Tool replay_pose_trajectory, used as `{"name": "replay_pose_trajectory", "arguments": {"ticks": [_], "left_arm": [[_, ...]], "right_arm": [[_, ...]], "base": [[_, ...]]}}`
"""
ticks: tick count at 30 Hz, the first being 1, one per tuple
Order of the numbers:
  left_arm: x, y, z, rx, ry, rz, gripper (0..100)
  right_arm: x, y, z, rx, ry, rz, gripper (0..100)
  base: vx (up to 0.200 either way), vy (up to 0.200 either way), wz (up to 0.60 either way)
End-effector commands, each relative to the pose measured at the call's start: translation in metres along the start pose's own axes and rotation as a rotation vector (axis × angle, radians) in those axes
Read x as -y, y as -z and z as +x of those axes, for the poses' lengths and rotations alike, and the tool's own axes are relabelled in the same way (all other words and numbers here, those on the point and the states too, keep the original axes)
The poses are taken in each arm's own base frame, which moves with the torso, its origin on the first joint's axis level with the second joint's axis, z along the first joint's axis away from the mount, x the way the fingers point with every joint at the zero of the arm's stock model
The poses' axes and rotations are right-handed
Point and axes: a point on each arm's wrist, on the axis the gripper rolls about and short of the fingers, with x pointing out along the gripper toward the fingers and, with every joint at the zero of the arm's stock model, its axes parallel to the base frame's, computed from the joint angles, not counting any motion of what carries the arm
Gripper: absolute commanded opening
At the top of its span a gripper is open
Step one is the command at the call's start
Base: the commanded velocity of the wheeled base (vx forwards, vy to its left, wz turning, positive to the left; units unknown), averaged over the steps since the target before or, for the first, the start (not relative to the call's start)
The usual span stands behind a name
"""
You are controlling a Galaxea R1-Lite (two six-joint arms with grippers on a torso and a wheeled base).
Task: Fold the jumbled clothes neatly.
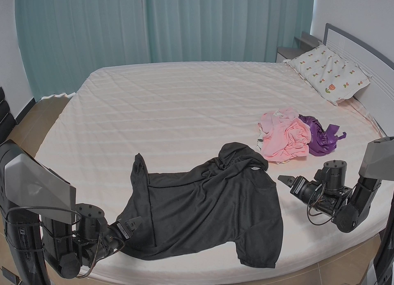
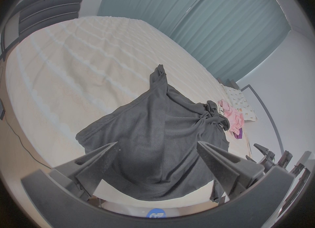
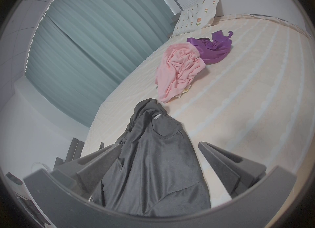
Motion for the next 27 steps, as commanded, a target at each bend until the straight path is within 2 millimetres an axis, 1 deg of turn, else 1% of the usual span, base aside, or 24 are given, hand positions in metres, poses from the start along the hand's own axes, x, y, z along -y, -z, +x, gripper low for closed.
{"name": "replay_pose_trajectory", "arguments": {"ticks": [1,2,3,7,9,13,14,16,21,23,27], "left_arm": [[-0.006,-0.004,-0.003,0.014,-0.023,0.028,100],[-0.008,-0.004,-0.004,0.010,-0.030,0.042,100],[-0.012,-0.003,-0.005,0.007,-0.064,0.080,100],[-0.027,-0.005,-0.007,-0.003,-0.213,0.131,100],[-0.029,-0.005,-0.008,-0.012,-0.229,0.134,100],[-0.032,0.000,-0.005,-0.042,-0.252,0.152,100],[-0.035,0.006,-0.001,-0.071,-0.269,0.166,100],[-0.036,0.011,0.001,-0.088,-0.271,0.181,100],[-0.037,0.014,0.005,-0.091,-0.268,0.201,100],[-0.039,0.016,0.006,-0.098,-0.287,0.212,100],[-0.044,0.019,0.008,-0.094,-0.333,0.243,100]], "right_arm": [[0.004,0.006,-0.001,-0.027,0.017,-0.004,100],[0.005,0.007,-0.001,-0.029,0.019,-0.004,100],[0.006,0.008,-0.002,-0.032,0.021,-0.004,100],[0.004,0.009,-0.003,-0.036,0.018,-0.009,100],[0.003,0.009,-0.003,-0.036,0.016,-0.012,100],[0.002,0.012,-0.003,-0.043,0.011,-0.015,100],[0.001,0.012,-0.004,-0.046,0.010,-0.017,100],[0.001,0.013,-0.004,-0.049,0.011,-0.017,100],[0.001,0.016,-0.005,-0.058,0.012,-0.020,100],[0.002,0.019,-0.007,-0.070,0.016,-0.022,100],[0.002,0.018,-0.007,-0.069,0.017,-0.021,100]], "base": [[0.000,0.000,0.00],[0.000,0.000,0.00],[0.000,0.000,0.00],[0.000,0.000,0.00],[0.000,0.000,0.00],[0.000,0.000,0.00],[0.000,0.000,0.00],[0.000,0.000,0.00],[0.000,0.000,0.00],[0.000,0.000,0.00],[0.000,0.000,0.00]]}}
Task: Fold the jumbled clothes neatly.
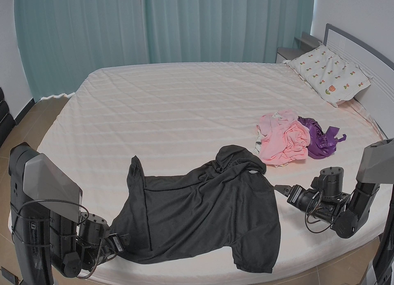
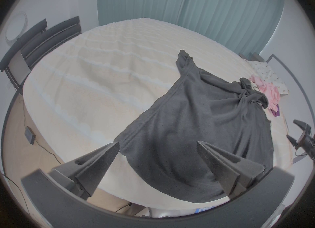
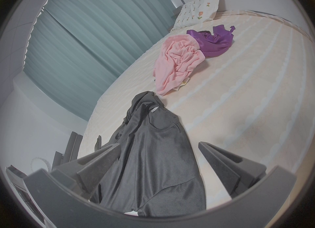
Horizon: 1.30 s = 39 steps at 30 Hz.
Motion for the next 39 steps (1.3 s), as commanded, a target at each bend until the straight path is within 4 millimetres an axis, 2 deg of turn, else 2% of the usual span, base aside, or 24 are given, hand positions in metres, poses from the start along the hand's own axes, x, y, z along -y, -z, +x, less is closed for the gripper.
{"name": "replay_pose_trajectory", "arguments": {"ticks": [1,8,24,29,39], "left_arm": [[-0.0061,0.0087,0.0024,-0.032,-0.054,0.029,100],[-0.0083,0.0084,0.0005,-0.011,-0.116,0.052,100],[-0.0090,0.0121,0.0024,-0.032,-0.120,0.065,100],[-0.0059,0.0111,0.0010,-0.029,-0.091,0.114,100],[-0.0013,0.0075,-0.0015,-0.025,-0.023,0.100,100]], "right_arm": [[0.0009,0.0016,-0.0007,-0.007,0.004,0.000,100],[0.0025,0.0027,-0.0035,0.010,-0.010,-0.001,100],[0.0021,0.0036,-0.0035,0.008,-0.012,-0.003,100],[0.0017,0.0031,-0.0032,0.012,-0.015,-0.003,100],[0.0012,0.0026,-0.0031,0.023,-0.027,-0.003,100]], "base": [[0.000,0.000,0.00],[0.000,0.000,0.00],[0.000,0.000,0.00],[0.000,0.000,0.00],[0.000,0.000,0.00]]}}
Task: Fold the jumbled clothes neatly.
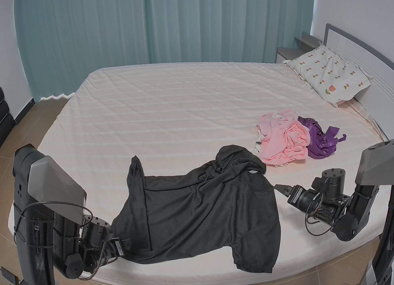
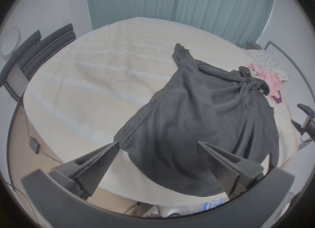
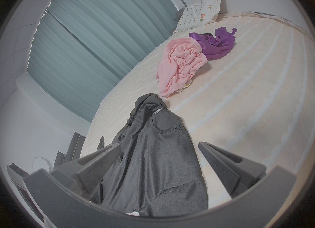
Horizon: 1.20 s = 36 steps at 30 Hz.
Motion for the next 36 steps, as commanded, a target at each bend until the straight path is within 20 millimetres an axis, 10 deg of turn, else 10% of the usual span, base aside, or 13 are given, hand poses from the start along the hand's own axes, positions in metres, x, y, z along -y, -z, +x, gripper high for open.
{"name": "replay_pose_trajectory", "arguments": {"ticks": [1,24,25,36], "left_arm": [[0.000,-0.001,-0.004,-0.005,0.041,-0.010,100],[-0.007,0.009,0.013,0.033,-0.076,-0.003,100],[-0.007,0.010,0.014,0.029,-0.078,0.002,0],[-0.007,0.007,-0.007,-0.034,-0.113,0.035,0]], "right_arm": [[0.000,0.000,0.000,-0.001,0.000,0.000,100],[0.000,0.001,-0.001,-0.004,0.001,0.000,100],[0.000,0.001,-0.001,-0.004,0.001,-0.002,100],[0.002,0.002,-0.003,-0.009,0.009,0.002,100]], "base": [[0.000,0.000,0.00],[0.000,0.000,0.00],[0.000,0.000,0.00],[0.000,0.000,0.00]]}}
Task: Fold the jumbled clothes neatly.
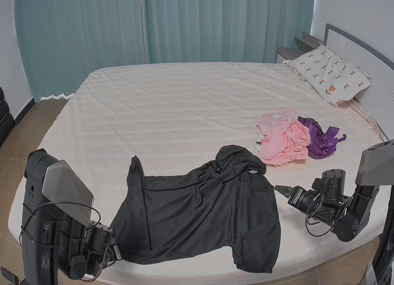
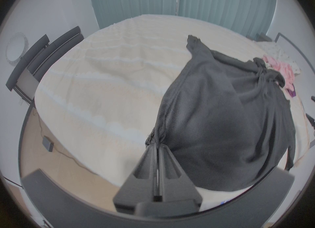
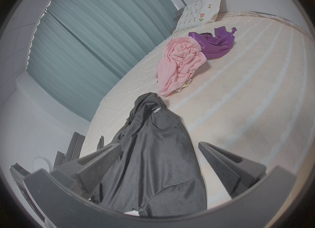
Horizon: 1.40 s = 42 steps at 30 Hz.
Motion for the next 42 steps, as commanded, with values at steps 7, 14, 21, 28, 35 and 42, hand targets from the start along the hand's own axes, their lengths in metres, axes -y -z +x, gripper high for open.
{"name": "replay_pose_trajectory", "arguments": {"ticks": [7,14,21,28,35,42], "left_arm": [[-0.017,-0.010,-0.065,-0.108,-0.038,0.061,0],[-0.024,0.002,-0.071,-0.215,-0.102,0.108,0],[-0.020,0.020,-0.076,-0.301,-0.132,0.135,0],[-0.019,0.022,-0.075,-0.308,-0.139,0.119,0],[-0.016,0.018,-0.075,-0.268,-0.111,0.088,100],[-0.016,-0.009,-0.088,-0.105,-0.001,-0.044,100]], "right_arm": [[0.006,0.004,-0.006,-0.027,0.024,-0.012,100],[0.009,0.011,-0.010,-0.055,0.038,-0.033,100],[0.009,0.016,-0.013,-0.080,0.043,-0.042,100],[0.012,0.025,-0.013,-0.117,0.052,-0.049,100],[0.012,0.034,-0.014,-0.156,0.056,-0.061,100],[0.020,0.048,-0.013,-0.230,0.082,-0.092,100]], "base": [[0.000,0.000,0.00],[0.000,0.000,0.00],[0.000,0.000,0.00],[0.000,0.000,0.00],[0.000,0.000,0.00],[0.000,0.000,0.00]]}}
